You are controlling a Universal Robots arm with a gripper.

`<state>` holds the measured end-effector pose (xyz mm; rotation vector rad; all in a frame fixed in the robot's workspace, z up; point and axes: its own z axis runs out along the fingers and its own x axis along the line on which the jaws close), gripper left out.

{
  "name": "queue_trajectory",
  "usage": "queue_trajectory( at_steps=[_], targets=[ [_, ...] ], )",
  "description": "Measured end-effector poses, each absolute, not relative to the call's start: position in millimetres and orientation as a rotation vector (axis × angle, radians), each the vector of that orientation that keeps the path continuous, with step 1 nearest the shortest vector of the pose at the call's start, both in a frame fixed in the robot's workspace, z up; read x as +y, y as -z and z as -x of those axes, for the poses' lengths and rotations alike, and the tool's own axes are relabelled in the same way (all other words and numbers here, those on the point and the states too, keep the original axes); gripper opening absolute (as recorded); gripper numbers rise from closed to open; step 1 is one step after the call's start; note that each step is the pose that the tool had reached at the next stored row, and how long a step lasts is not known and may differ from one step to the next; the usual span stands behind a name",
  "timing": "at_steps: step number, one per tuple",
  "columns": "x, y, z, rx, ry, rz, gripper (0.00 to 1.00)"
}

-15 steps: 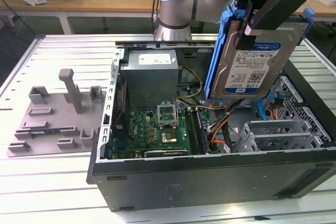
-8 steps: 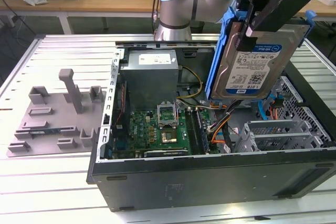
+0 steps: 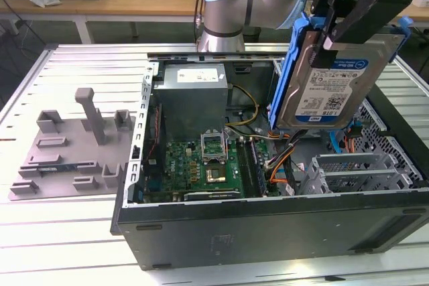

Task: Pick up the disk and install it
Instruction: 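Insert the disk into the insertion slot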

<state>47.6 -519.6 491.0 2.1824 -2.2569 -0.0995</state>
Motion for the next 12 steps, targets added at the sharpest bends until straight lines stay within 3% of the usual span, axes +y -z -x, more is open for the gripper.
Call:
queue_trajectory(
  at_steps=[12],
  targets=[
    [-533.2, -487.6, -66.3, -2.257, 0.099, -2.182, 0.37]
  ],
)
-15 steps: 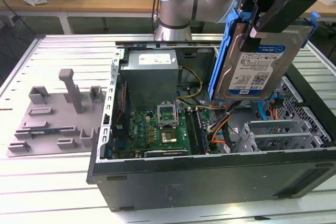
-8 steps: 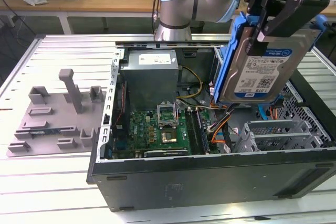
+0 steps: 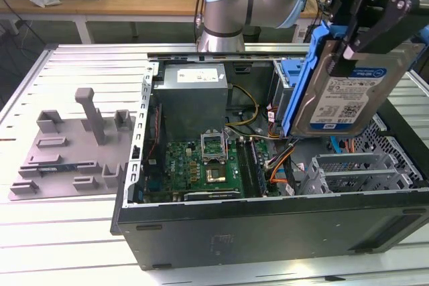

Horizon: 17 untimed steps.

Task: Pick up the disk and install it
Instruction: 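Insert the disk into the insertion slot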

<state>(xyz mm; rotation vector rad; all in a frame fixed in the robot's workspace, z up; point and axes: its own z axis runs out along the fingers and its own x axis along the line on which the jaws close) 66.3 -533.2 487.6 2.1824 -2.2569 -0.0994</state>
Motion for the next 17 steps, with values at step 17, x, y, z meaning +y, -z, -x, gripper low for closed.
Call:
queue_trajectory(
  at_steps=[17],
  targets=[
    [-549.4, -481.2, -99.6, -2.257, 0.100, -2.183, 0.37]
  ],
)
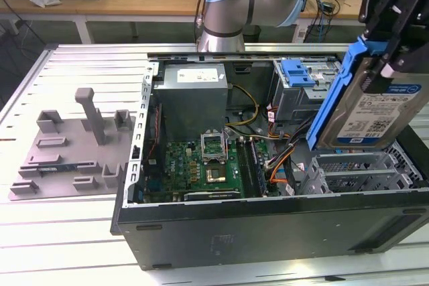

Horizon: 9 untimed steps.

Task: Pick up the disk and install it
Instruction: 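Insert the disk into the insertion slot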

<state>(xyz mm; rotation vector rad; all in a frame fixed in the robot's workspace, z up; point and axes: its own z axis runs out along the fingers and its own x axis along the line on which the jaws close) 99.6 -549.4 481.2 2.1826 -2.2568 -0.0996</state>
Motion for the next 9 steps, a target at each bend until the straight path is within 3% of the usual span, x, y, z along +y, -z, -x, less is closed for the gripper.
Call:
queue_trajectory(
  at_steps=[9],
  targets=[
    [-548.7, -475.6, -109.1, -2.232, 0.078, -2.207, 0.37]
  ],
)
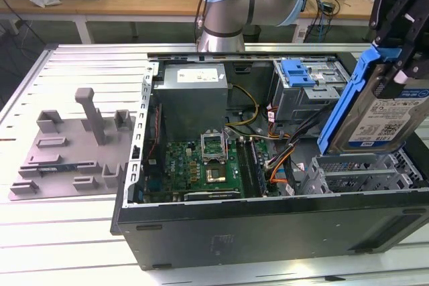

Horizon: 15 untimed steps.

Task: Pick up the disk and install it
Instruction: 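Insert the disk into the insertion slot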

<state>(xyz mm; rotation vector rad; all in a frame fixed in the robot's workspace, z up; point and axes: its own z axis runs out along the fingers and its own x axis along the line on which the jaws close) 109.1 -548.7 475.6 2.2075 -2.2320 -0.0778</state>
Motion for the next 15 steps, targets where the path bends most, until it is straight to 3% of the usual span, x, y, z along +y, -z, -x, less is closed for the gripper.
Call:
queue_trajectory(
  at_steps=[15],
  targets=[
    [-548.2, -474.8, -112.0, -2.232, 0.077, -2.207, 0.37]
  ],
)
